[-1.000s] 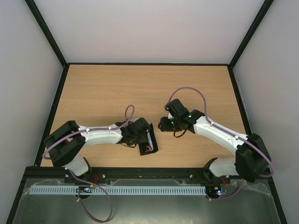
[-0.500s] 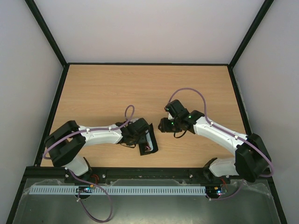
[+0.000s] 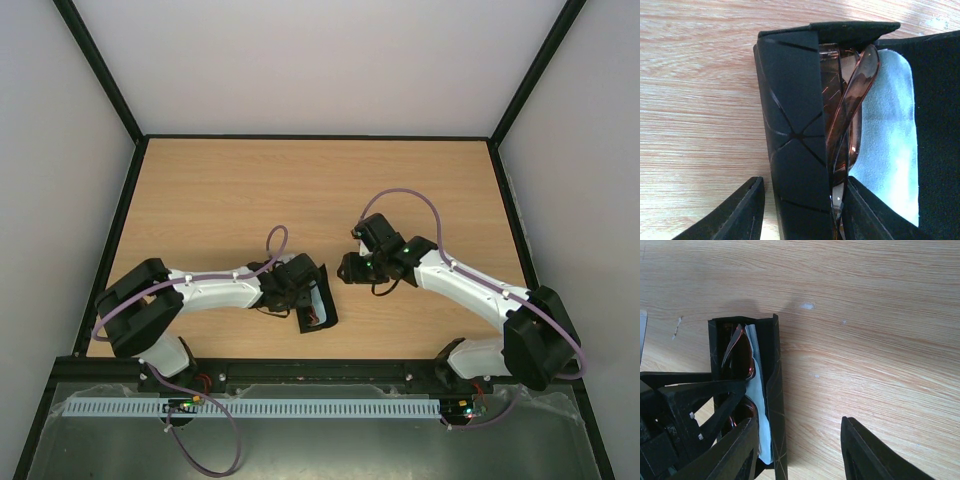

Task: Organize the sunglasses
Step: Adjust the sunglasses in the sunglasses case, then close the sunglasses case at the center of the board.

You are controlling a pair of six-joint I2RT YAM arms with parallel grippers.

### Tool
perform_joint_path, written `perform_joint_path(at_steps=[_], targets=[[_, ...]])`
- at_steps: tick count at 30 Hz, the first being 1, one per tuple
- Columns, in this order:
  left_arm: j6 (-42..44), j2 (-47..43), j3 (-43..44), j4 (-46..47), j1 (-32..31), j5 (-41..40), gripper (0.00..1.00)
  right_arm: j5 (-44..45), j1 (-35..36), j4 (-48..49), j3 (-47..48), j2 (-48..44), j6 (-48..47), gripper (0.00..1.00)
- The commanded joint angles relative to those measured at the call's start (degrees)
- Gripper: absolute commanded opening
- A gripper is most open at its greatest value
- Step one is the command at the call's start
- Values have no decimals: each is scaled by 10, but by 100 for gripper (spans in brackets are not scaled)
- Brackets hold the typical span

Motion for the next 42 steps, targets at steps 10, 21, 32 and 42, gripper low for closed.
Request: perform_joint_path(at_steps=[10,21,32,42], targets=[[4,-2,-9,-27,-3,-17,39,-2,-3,7,-7,-3,-4,46],[-2,-80,-18,-18,-3,-19,68,7,-3,7,0,3,-1,46],[-23,-196,-73,-77,13,-47,61,4,-3,33,-37,16,5,36],[-12,-150,-145,7,27,2,47,-44,3,86,-82,35,13,21]])
